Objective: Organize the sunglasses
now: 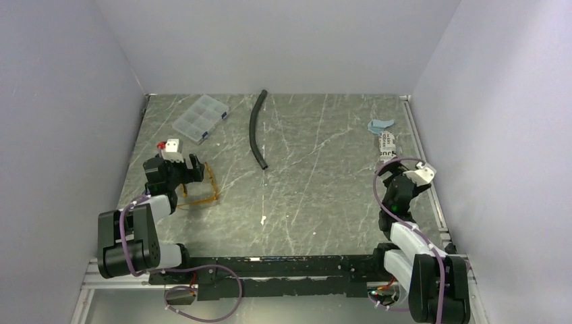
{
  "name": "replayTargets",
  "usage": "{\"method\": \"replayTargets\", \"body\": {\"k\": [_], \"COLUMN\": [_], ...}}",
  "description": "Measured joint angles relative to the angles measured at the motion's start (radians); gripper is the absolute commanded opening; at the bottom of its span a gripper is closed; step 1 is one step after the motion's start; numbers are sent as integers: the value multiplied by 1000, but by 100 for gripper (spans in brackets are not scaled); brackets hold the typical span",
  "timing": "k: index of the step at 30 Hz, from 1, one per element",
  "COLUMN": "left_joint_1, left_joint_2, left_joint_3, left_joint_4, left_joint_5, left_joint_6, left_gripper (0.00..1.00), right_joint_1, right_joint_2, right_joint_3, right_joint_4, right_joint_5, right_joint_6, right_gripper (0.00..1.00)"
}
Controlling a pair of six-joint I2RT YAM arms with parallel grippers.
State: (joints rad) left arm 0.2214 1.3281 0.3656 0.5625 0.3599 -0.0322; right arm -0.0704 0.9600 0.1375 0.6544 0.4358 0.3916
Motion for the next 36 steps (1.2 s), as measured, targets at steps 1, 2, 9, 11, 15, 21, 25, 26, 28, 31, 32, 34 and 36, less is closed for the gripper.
{"method": "replayTargets", "body": {"k": [1,2,9,11,15,21,25,26,28,31,32,34,36], "left_joint_1": [0,0,1,1,1,0,0,0,0,0,0,0,0], "left_joint_2": [0,-2,-38,-38,-13,60,59,59,55,55,55,55,56], "left_joint_3": [1,4,205,295,508,736,738,734,719,700,697,697,697], "left_joint_4": [-9,-22,-340,-459,-775,-1163,-1281,-1292,-1304,-1309,-1310,-1309,-1309], "left_joint_5": [2,2,58,116,262,335,335,335,336,345,351,361,370], "left_joint_6": [3,4,151,221,407,584,623,627,639,647,648,650,650], "left_gripper": [95,95,95,95,95,95,95,95,95,95,95,95,95], "right_joint_1": [0,0,-14,-31,-77,-150,-156,-156,-155,-156,-155,-155,-155], "right_joint_2": [-3,-3,92,201,466,664,782,800,830,838,842,858,885], "right_joint_3": [2,8,291,468,838,985,1079,1099,1131,1135,1135,1139,1149], "right_joint_4": [-5,-27,-351,-484,-724,-939,-1057,-1068,-1080,-1085,-1088,-1096,-1102], "right_joint_5": [23,41,34,16,-66,-211,-234,-238,-257,-287,-292,-308,-319], "right_joint_6": [15,26,29,26,1,-56,-114,-124,-148,-175,-184,-195,-207], "right_gripper": [100,100,100,100,100,100,100,100,100,96,95,93,92]}}
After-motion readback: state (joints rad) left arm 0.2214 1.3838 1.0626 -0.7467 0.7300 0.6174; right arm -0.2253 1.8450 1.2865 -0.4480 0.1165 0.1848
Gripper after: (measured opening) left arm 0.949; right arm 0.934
